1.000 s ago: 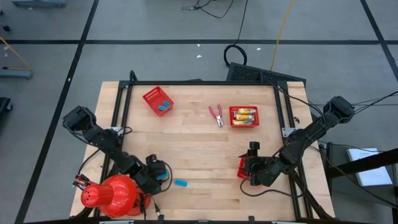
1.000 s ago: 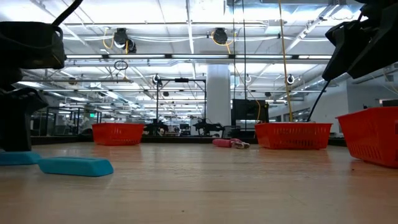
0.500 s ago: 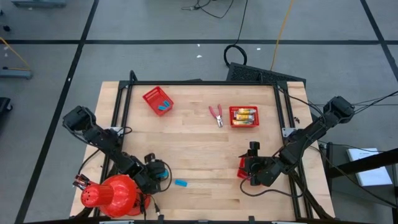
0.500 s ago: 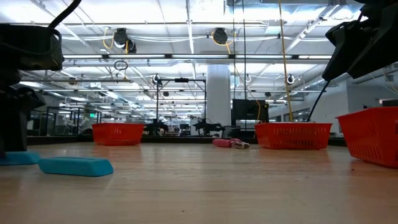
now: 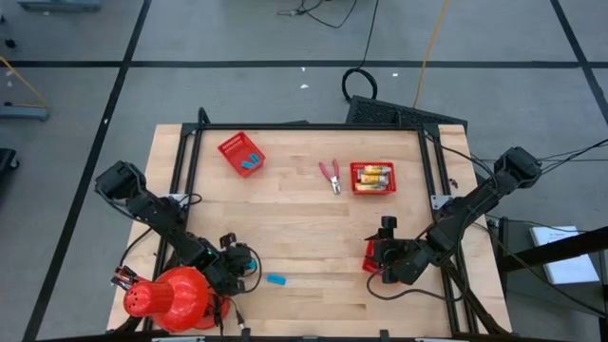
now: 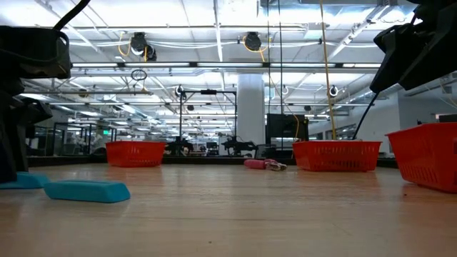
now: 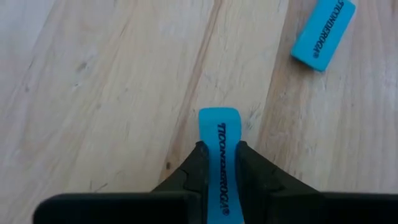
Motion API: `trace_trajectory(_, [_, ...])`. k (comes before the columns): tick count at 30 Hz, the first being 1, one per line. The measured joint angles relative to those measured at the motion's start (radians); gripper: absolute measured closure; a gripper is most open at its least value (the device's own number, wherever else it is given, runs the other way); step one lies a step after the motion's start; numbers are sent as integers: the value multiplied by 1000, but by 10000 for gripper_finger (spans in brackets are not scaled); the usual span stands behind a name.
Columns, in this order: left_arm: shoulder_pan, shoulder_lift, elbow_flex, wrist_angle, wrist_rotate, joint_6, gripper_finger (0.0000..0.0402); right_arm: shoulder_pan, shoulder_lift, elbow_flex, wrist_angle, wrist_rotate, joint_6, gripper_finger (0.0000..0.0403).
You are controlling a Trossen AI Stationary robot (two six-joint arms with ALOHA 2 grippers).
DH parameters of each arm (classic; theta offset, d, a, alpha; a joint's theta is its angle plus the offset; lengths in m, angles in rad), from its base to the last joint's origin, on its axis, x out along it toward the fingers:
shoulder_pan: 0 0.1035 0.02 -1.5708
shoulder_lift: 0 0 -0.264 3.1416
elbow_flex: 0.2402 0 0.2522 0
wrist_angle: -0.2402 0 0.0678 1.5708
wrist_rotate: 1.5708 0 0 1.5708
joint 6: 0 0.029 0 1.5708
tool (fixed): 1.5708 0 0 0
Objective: Pick & Place School Supplies
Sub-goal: Put the blue eraser into the top left red bin
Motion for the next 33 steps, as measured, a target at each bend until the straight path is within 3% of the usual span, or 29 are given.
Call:
trace_trajectory(5, [6,-39,-4,19,-80,42,353,0,0,0,0,0,0,190])
trace_trajectory(9, [34,-58,-9,-5,-205,90,354,0,0,0,0,4,-1,190])
trace_trajectory(15, [100,-68,-23,16,-259,186,362,0,0,0,2,4,-5,190])
trace_trajectory(19, [140,-69,-22,39,-262,277,401,0,0,0,2,4,-6,190])
trace_trajectory(21, [161,-69,-23,82,-243,349,400,0,0,0,1,4,-9,190])
trace_trajectory(28, [216,-65,-21,327,-18,606,400,0,0,0,5,4,-8,190])
trace_trajectory(33, [266,-65,-93,410,78,617,400,0,0,0,6,4,-8,190])
